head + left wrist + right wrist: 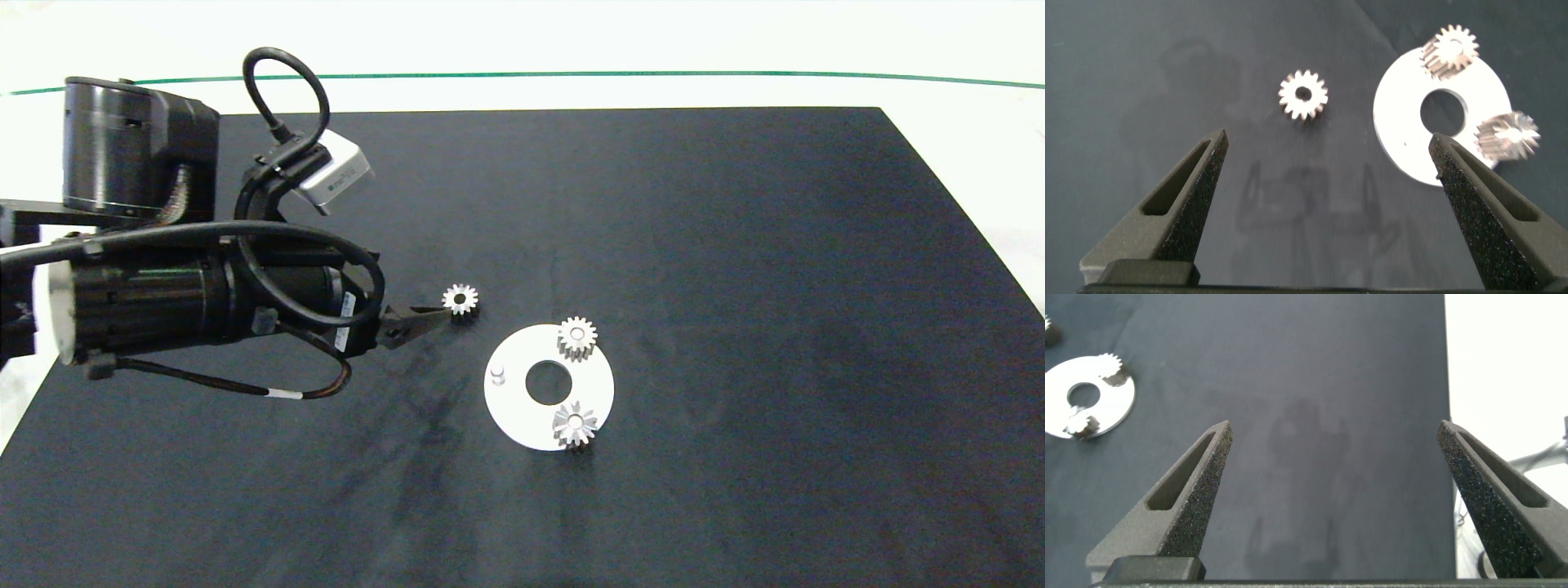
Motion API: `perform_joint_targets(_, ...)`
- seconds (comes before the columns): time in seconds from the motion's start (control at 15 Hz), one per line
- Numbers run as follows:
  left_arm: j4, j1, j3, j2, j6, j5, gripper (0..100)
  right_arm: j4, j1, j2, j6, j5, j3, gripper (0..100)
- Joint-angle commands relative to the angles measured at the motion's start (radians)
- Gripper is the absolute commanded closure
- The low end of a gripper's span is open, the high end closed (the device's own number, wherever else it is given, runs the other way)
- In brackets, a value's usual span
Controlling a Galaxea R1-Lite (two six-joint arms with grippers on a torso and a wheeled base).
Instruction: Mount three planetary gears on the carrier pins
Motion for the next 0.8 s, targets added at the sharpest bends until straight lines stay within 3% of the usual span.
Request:
perform_joint_targets(0.07,-0.007,0.007,-0.062,0.114,0.0,-0.004,0,0.006,-0.038,-0.046,-0.001,-0.002,0.0,0)
perform_joint_targets(0.2,-0.003,0.002,-0.099,0.145,-0.021,0.003,0,0.006,-0.056,-0.065,-0.001,-0.002,0.01,0)
perform_joint_targets(0.4,-0.004,0.007,-0.151,0.21,-0.087,0.006,0,0.007,-0.078,-0.079,-0.003,-0.002,0.016,0)
perform_joint_targets(0.53,-0.012,0.015,-0.151,0.234,-0.093,0.031,0,0.007,-0.087,-0.084,-0.003,-0.002,0.016,0)
perform_joint_targets(0.8,-0.024,0.019,-0.163,0.276,-0.118,0.039,0,0.007,-0.087,-0.084,-0.003,0.0,0.016,0)
